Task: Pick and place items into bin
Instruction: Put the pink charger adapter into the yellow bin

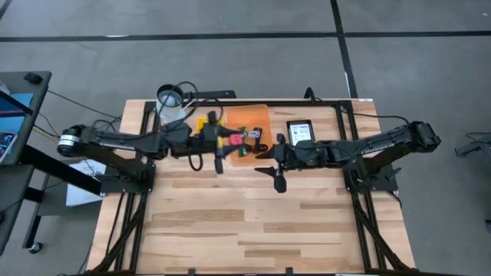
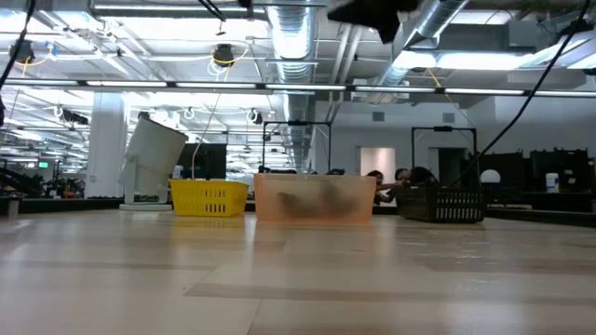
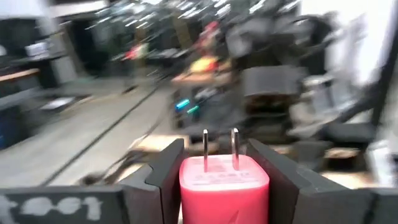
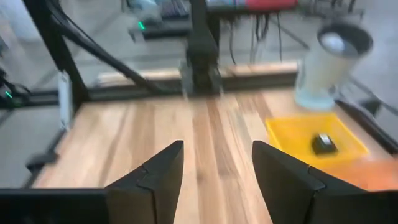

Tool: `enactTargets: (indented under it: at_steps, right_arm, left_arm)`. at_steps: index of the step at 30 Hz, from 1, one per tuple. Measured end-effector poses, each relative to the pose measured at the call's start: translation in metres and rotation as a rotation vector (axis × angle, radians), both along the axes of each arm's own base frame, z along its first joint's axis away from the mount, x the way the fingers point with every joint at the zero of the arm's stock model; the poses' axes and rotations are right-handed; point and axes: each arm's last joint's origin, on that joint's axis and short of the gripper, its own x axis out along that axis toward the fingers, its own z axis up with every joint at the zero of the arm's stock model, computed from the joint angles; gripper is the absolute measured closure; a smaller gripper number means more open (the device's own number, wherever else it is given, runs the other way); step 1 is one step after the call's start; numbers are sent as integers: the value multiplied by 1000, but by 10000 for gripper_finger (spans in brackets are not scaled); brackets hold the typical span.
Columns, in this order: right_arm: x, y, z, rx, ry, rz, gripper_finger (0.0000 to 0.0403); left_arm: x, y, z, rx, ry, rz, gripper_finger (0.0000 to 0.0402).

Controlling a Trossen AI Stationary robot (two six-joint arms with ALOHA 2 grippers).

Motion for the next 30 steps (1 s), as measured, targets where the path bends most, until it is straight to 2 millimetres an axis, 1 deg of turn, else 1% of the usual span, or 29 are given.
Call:
enactTargets:
  at_steps: [4,8,11,14,16,19,23,27,30]
  right_arm:
    - [-4,-5,-11,42,122,-39,225]
    - [-9,-8,-22,91,241,-80,229]
    - [-12,-8,-27,105,301,-96,232]
    - [-14,-8,-29,103,324,-96,233]
    - [-14,-8,-29,103,324,-96,234]
    - [-14,-8,-29,111,322,-100,235]
    - [-14,-8,-29,149,316,-132,235]
    - [-14,-7,-29,151,315,-131,235]
    - [-14,-6,-28,151,311,-128,235]
  left_arm:
    - [-22,8,2,26,115,248,259]
    - [-44,17,-4,42,275,492,262]
    - [-56,26,-13,13,386,598,262]
    - [-62,38,-23,-60,459,669,259]
    - [-64,44,-30,-105,460,705,258]
    - [-65,51,-47,-163,464,733,262]
    - [-66,59,-69,-234,425,769,261]
    - [-68,65,-91,-310,357,808,255]
    - [-71,69,-106,-353,308,827,259]
